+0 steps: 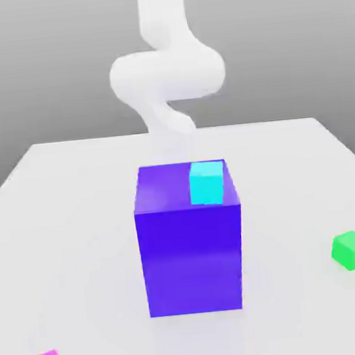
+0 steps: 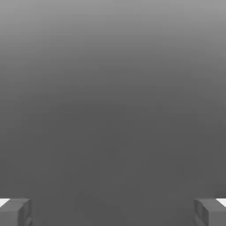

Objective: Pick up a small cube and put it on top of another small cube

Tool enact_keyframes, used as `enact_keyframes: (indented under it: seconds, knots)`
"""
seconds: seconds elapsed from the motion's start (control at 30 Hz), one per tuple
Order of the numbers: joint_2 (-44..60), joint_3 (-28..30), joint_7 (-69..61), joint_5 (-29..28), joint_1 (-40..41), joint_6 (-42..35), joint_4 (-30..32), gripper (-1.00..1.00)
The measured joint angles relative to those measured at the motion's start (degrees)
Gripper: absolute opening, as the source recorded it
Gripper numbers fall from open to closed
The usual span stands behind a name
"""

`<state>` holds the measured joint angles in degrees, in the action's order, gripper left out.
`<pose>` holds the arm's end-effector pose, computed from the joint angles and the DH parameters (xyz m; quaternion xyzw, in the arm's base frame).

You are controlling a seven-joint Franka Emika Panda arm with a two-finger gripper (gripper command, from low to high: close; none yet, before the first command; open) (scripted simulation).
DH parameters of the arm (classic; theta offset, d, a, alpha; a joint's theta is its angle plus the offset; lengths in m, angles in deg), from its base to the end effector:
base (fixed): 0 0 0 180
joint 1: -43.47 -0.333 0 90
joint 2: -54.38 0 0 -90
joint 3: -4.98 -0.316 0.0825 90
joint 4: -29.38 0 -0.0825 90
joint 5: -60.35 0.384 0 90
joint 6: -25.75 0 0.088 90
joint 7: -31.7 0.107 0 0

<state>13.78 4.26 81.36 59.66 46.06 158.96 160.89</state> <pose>0.3792 -0.0109 0.6831 -0.8409 0.4033 -0.3339 0.1370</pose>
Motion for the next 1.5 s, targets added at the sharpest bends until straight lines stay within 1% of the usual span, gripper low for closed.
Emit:
enact_keyframes:
  seconds: [0.3, 0.6, 0.8, 0.97, 1.13, 1.17, 1.37, 1.5]
  knots:
    - [19.09, -1.40, 14.29, -3.07, 8.16, 5.14, -1.00, 0.00]
    - [37.76, 0.49, 27.40, -4.79, 13.59, 10.23, -1.97, 0.00]
    - [50.10, 2.06, 33.99, -2.87, 16.27, 13.75, -2.57, 0.00]
    - [60.28, 3.15, 37.70, 1.28, 18.29, 16.70, -3.06, 0.00]
    - [70.62, 2.68, 38.09, 3.17, 19.42, 23.46, -4.90, 0.00]
    - [71.76, 2.61, 38.05, 3.25, 19.48, 24.33, -5.14, -1.00]
    - [72.34, 2.56, 38.05, 3.28, 19.52, 24.85, -5.26, -1.00]
    - [66.48, 2.92, 38.33, 2.93, 19.26, 20.27, -3.97, -1.00]
